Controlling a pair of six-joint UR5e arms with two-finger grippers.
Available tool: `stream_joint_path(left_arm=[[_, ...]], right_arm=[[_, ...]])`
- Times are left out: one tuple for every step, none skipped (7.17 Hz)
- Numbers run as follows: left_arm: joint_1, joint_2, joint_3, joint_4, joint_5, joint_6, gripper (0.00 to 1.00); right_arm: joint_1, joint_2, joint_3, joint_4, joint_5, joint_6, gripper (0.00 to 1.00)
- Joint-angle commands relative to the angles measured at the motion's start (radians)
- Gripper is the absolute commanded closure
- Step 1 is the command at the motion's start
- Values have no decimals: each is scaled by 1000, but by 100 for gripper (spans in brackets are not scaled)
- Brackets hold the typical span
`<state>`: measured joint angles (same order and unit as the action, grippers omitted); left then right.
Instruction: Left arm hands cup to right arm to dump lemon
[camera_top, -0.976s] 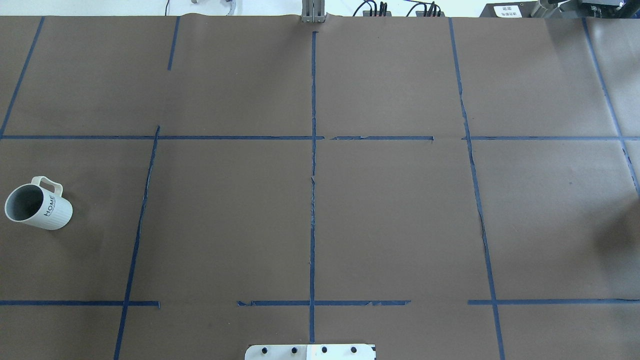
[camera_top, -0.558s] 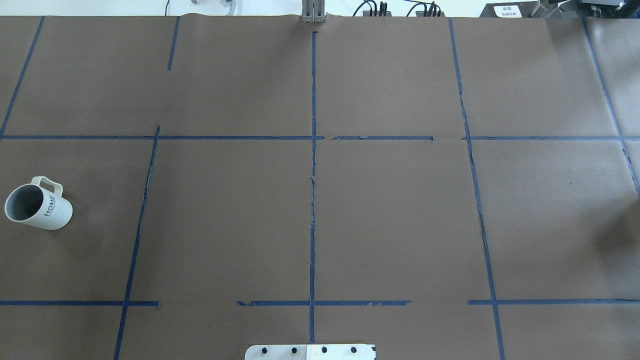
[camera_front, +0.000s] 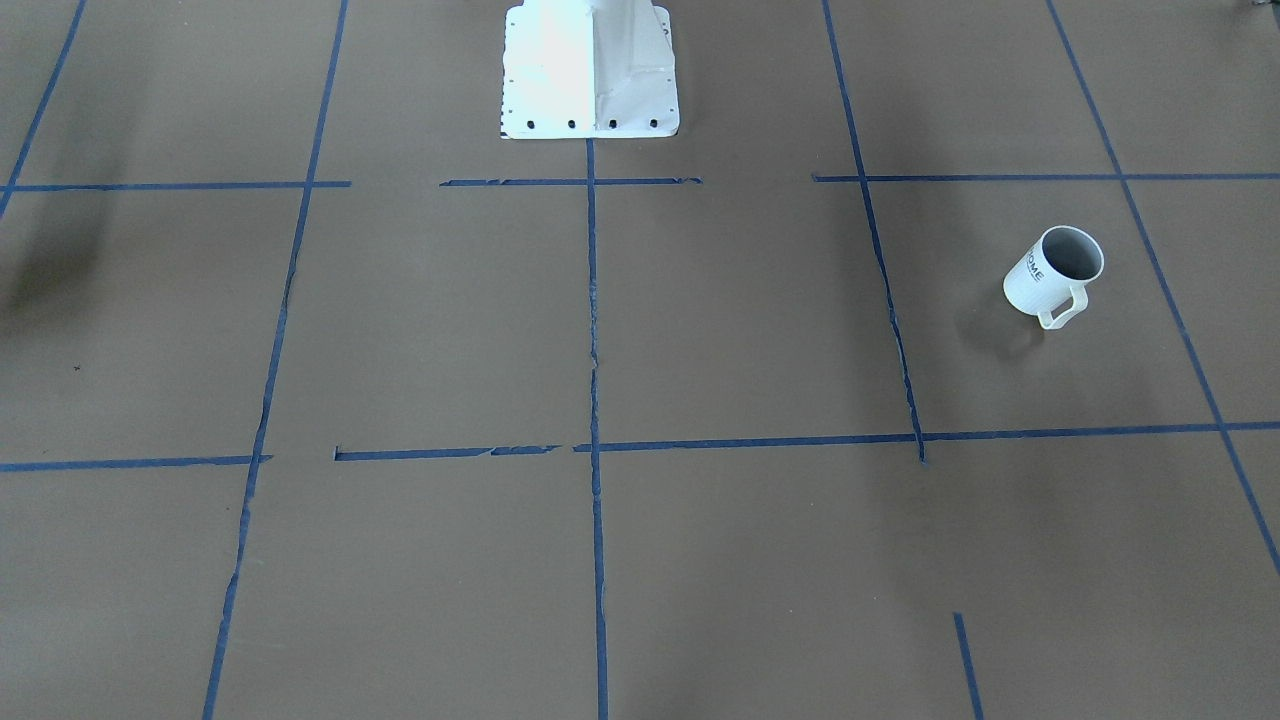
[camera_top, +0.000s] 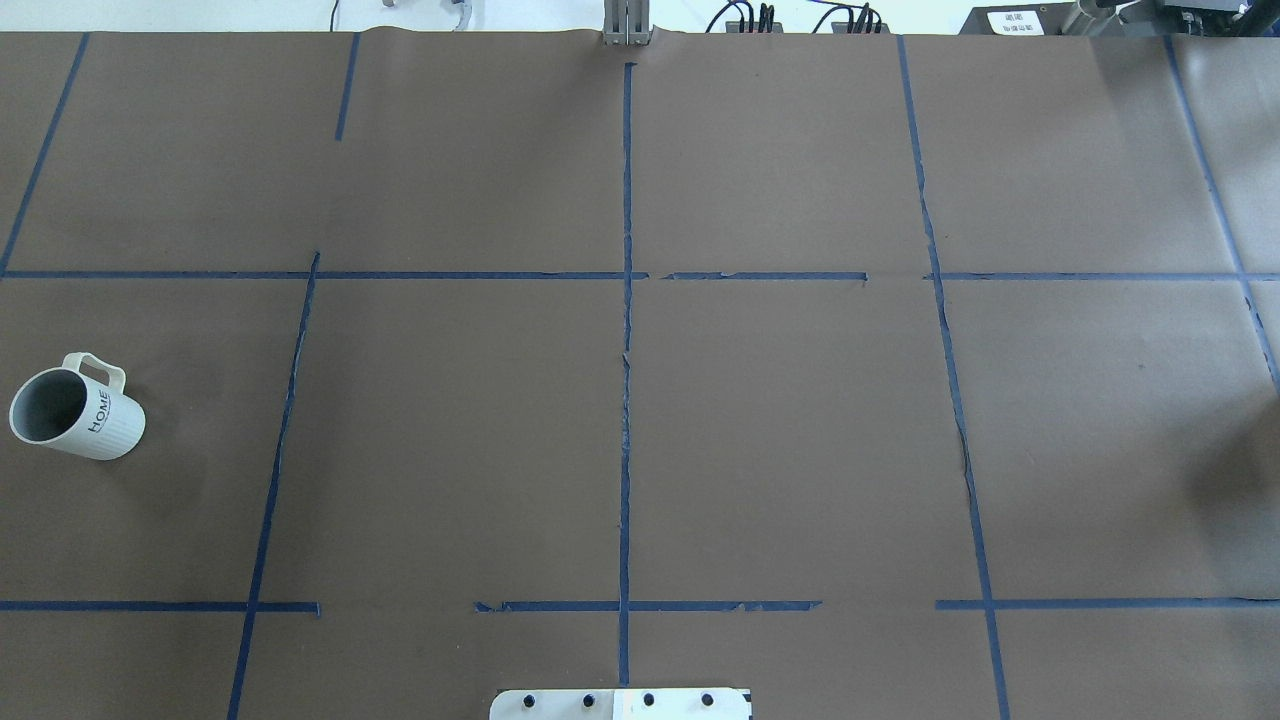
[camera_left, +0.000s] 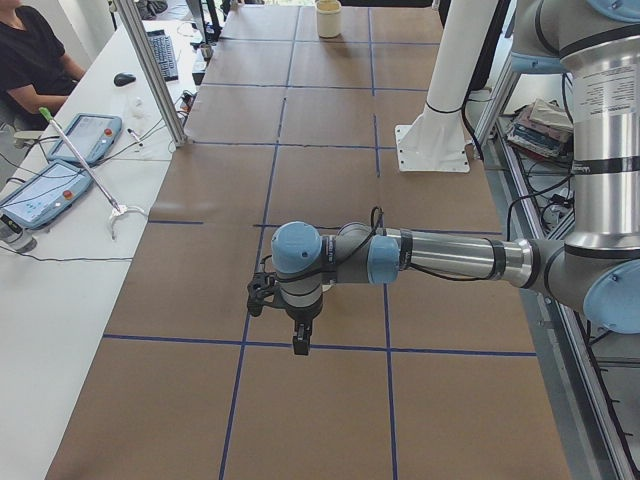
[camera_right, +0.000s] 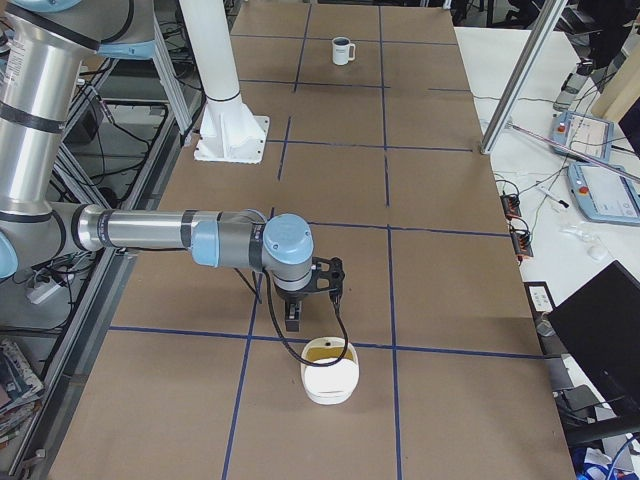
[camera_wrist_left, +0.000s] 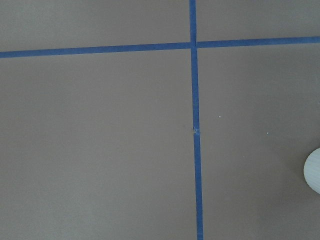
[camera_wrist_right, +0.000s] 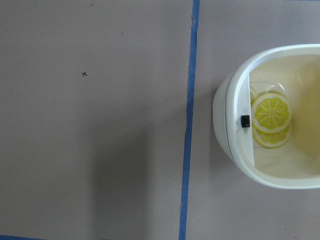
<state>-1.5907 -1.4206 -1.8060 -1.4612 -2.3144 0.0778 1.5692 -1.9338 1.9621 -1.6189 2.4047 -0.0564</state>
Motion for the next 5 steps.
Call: stream_joint_path(left_arm=[[0,3,-16,1,1,0,0],[-2,18,-16,-1,-3,-9,0],[0,29,-22,-13,-2,-10,0],[0,29,-4,-13,-3,-12,0],[0,28,-13,-11,-6,-12,0]], right_arm=[[-3,1,0,1,-4,4,0],[-6,1,0,1,-13,6,0],[-9,1,0,-1,-25,6,0],[-9,1,0,2,-24,6,0],[-9,3,1,2,-24,6,0]])
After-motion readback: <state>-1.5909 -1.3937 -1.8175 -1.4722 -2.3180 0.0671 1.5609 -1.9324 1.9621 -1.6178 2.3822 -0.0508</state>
